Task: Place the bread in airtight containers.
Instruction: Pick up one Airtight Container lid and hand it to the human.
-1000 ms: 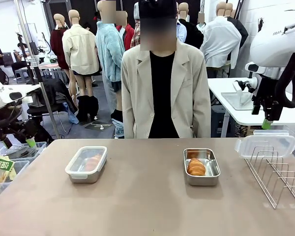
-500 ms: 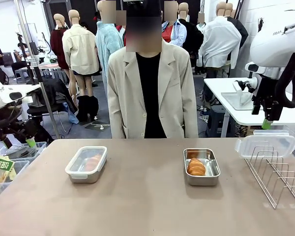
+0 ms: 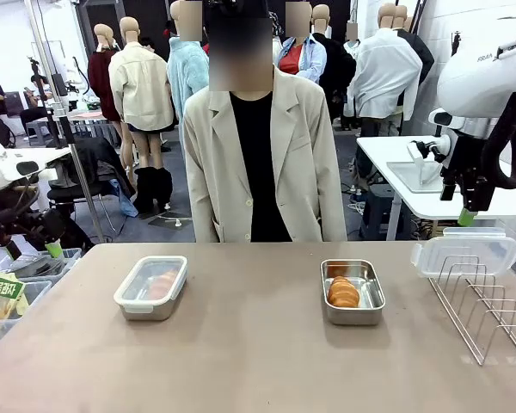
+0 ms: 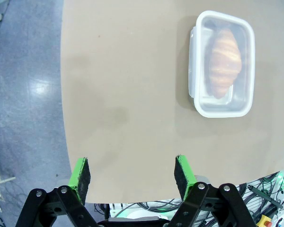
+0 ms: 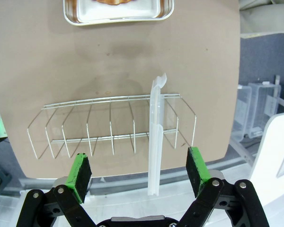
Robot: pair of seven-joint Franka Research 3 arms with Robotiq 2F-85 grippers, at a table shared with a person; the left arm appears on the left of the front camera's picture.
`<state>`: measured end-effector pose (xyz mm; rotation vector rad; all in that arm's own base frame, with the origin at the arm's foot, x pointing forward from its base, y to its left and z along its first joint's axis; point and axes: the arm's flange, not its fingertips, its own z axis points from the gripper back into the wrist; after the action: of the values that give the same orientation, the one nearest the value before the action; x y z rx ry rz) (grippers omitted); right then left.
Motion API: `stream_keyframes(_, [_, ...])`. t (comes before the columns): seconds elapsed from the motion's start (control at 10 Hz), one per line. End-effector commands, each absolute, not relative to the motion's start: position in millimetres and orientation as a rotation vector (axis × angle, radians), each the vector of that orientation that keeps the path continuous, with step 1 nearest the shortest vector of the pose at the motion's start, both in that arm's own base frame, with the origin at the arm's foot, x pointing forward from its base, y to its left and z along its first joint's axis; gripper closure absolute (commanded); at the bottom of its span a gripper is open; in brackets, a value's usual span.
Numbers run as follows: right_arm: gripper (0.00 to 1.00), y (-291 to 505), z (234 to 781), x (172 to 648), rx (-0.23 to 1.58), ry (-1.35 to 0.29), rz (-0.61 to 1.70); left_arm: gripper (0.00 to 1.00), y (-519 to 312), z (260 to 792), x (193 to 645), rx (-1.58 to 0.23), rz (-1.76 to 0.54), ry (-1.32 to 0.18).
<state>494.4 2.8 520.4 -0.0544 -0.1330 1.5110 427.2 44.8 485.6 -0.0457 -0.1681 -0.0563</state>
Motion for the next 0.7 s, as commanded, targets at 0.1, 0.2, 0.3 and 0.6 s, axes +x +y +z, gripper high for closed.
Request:
stream_keyframes(0.1, [0.0, 2.9, 512.4, 499.8, -0.082, -0.117, 1.537, 0.08, 44.6, 486.4, 427.8, -0.046, -0.044, -0.177])
stream_keyframes(0.2, [0.0, 1.3, 502.7, 506.9, -0.099, -0.106, 1.554, 0.08, 44.6, 486.4, 427.8, -0.046, -0.044, -0.177])
stream_keyframes(0.3, [0.0, -1.7, 491.5, 515.2, -0.097, -0.077, 1.56, 0.08, 44.6, 486.4, 427.8, -0.046, -0.044, -0.177])
stream_keyframes(0.6, [0.0, -6.8, 463.3, 540.7, -0.096, 0.007, 1.528, 0.08, 44.6, 486.4, 427.8, -0.046, -0.044, -0.177])
